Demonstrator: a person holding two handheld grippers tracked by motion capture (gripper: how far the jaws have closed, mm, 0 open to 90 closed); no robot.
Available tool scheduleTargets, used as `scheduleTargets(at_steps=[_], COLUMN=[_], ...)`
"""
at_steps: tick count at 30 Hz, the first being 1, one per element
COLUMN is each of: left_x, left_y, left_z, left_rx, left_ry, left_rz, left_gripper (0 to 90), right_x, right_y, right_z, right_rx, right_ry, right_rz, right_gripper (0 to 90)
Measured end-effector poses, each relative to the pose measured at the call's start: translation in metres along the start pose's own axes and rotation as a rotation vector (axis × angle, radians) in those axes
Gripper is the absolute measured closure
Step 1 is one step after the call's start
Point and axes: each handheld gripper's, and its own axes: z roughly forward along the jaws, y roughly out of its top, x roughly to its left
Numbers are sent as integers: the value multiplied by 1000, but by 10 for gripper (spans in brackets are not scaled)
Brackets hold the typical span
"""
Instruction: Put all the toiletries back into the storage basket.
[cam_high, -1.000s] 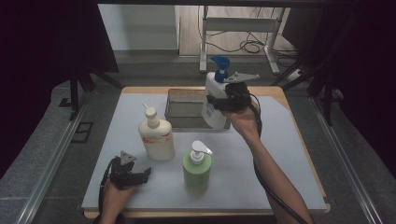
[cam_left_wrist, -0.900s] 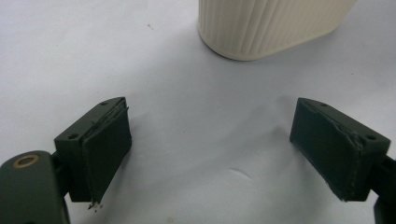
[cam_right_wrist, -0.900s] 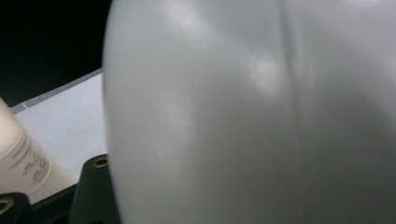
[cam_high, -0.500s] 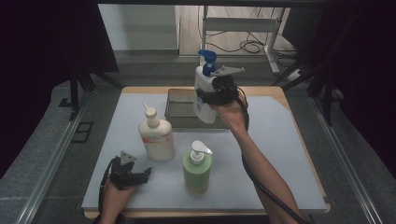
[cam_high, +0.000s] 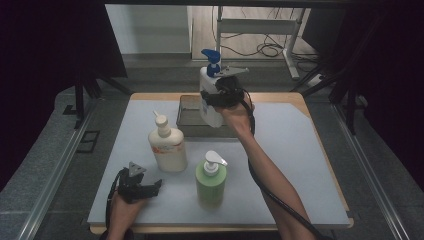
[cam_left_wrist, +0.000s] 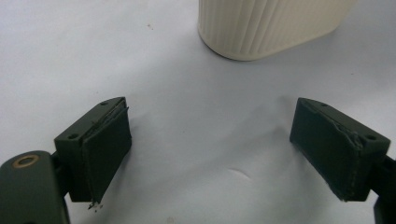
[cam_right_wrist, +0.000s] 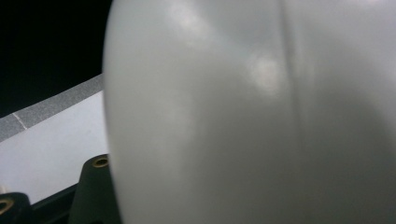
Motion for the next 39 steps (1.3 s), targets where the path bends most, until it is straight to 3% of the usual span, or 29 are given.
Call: scheduleTargets(at_steps=[14, 27, 39], left_x=[0, 0, 0], left_y=[0, 0, 0], left_z=[0, 0, 0], left_rx=[0, 0, 0], left_ry=[-1, -1, -1], left_rz=[0, 0, -3], left_gripper=[121, 121, 121], right_x=[9, 8, 15], right_y=[10, 6, -6], right_z=[29, 55, 69], right_rx=[8, 37, 63], right_ry=[-2, -5, 7], right_rz=[-2, -13, 7], right_gripper=[376, 376, 376])
